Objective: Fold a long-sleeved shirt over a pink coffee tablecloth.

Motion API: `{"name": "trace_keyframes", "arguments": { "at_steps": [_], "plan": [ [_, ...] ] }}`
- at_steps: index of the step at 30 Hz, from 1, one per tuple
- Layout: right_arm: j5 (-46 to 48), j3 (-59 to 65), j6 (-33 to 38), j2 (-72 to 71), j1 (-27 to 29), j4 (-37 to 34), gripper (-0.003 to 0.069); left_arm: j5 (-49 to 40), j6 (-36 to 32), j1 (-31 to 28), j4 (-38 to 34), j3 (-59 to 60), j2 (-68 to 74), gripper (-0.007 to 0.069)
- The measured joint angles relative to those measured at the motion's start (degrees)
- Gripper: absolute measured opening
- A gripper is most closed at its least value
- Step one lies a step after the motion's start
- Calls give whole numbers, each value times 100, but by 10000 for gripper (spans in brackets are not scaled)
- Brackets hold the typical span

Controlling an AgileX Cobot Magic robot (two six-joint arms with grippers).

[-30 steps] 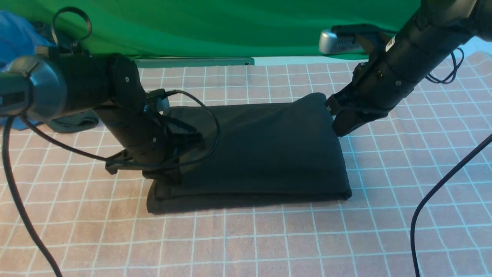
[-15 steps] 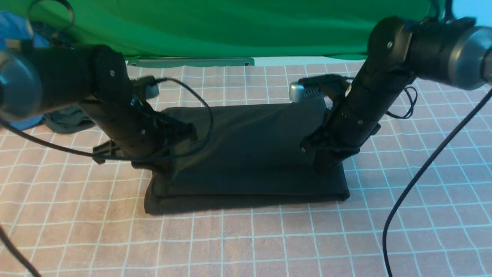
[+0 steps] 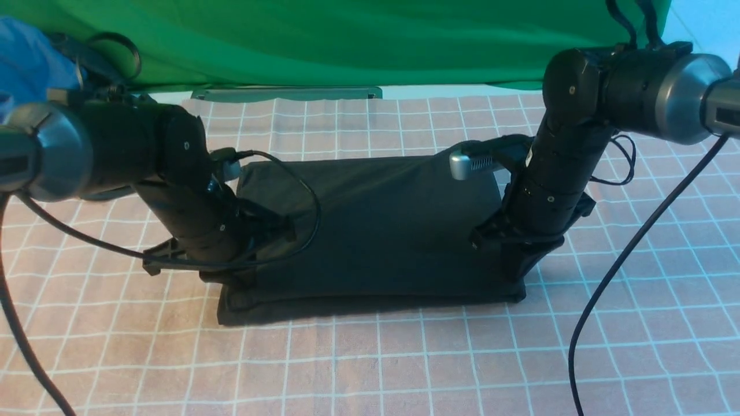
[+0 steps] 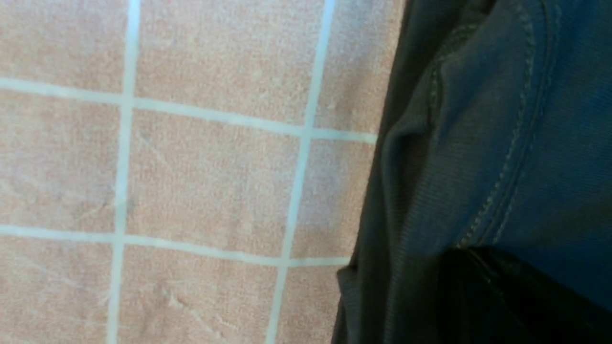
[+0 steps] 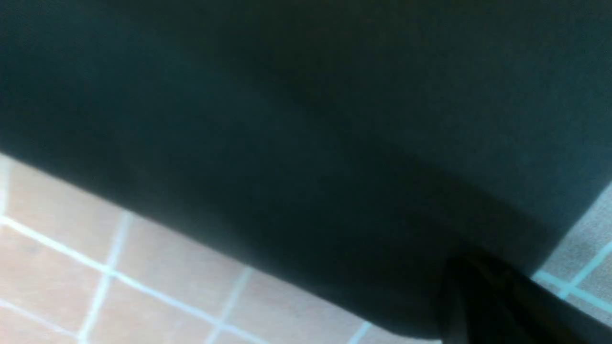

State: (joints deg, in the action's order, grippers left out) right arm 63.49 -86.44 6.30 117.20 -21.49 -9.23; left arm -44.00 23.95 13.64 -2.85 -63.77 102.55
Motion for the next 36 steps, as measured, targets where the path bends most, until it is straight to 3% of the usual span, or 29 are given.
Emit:
{"name": "trace_keyframes", "arguments": {
  "at_steps": [9,22,29,35,36],
  "plan": [
    [57,0,9,-131,0,178,38,-24,106,0,248,19,-839,13],
    [-211,4,15,-3498,189,339,38,-541,63,0,476,209,-4510,13],
    [-1498,722,15,-5886,189,646,38,-551,117,0,489,920,-6882,13],
    [-3358,2333,36,-7911,189,1021,37,-367,308,0,722,1834,-8437,13],
    [-4133,3028,36,-8635,189,1110,37,-233,392,0,799,2181,-8836,13]
  ]
}}
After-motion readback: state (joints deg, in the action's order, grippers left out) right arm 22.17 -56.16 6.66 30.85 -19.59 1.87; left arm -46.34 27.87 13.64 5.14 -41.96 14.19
